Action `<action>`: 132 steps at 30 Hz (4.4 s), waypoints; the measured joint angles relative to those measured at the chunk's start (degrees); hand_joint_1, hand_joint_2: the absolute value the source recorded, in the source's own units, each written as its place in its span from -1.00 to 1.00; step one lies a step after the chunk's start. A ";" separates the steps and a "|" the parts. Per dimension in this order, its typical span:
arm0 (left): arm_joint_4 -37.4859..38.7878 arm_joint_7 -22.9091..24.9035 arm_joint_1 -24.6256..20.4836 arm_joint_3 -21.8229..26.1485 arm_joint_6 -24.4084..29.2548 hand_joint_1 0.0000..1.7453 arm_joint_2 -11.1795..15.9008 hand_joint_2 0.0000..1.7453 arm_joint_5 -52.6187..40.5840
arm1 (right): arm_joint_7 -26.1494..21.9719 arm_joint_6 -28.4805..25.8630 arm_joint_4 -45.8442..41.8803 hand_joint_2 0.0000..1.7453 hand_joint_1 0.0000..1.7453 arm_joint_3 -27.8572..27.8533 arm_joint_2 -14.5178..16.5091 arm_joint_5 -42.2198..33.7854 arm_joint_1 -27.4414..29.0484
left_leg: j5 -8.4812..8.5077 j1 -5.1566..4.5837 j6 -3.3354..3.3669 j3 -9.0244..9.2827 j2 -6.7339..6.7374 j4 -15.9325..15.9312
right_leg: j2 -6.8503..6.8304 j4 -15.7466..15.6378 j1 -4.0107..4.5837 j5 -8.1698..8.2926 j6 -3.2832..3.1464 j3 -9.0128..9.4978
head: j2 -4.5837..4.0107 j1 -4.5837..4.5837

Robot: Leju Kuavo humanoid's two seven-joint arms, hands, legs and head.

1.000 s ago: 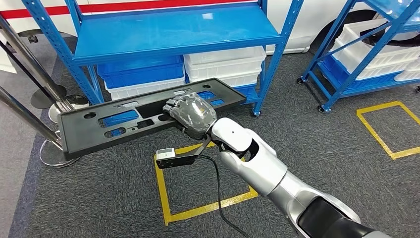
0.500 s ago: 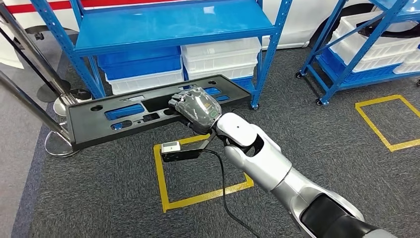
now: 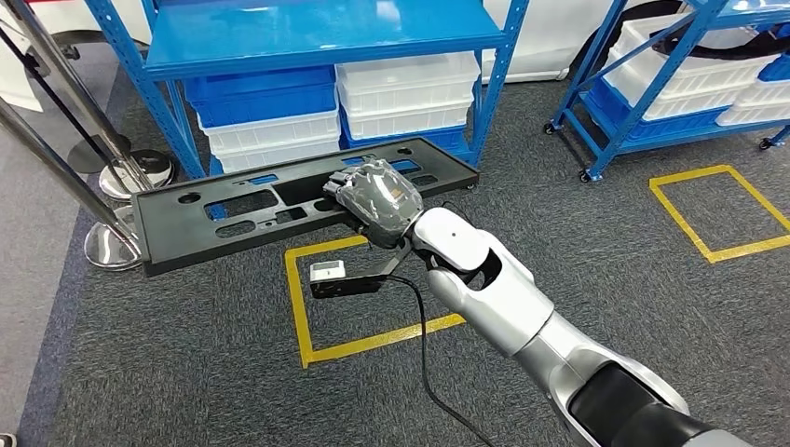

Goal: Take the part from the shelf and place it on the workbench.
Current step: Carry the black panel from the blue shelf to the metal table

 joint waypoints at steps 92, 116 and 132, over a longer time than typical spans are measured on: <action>-0.07 -1.10 0.34 0.73 -2.04 -1.00 0.38 1.00 -1.98 | 1.49 -1.52 2.94 1.00 1.00 0.79 2.32 3.11 2.63 | -3.58 -0.35 0.31 5.05 -7.01 -1.45 | 4.47 -3.10 0.11 4.04 -1.74 -4.42 | 0.00 0.01; -0.07 -1.95 0.57 0.87 -2.35 -1.00 0.77 1.00 -3.41 | 1.95 -2.74 5.38 1.00 1.00 1.19 5.27 5.56 3.73 | -4.03 -0.41 1.14 5.52 -2.94 -1.56 | -0.20 12.71 0.12 -4.38 -0.63 -11.04 | 0.00 -0.02; -0.04 -1.68 0.59 1.38 -2.52 -1.00 0.70 1.00 -3.39 | 1.50 -2.93 5.73 1.00 1.00 1.21 5.64 6.33 4.31 | -9.72 -0.11 -1.95 -2.11 -0.62 13.06 | -2.58 -4.88 0.42 4.51 -3.38 -3.24 | 0.00 -0.03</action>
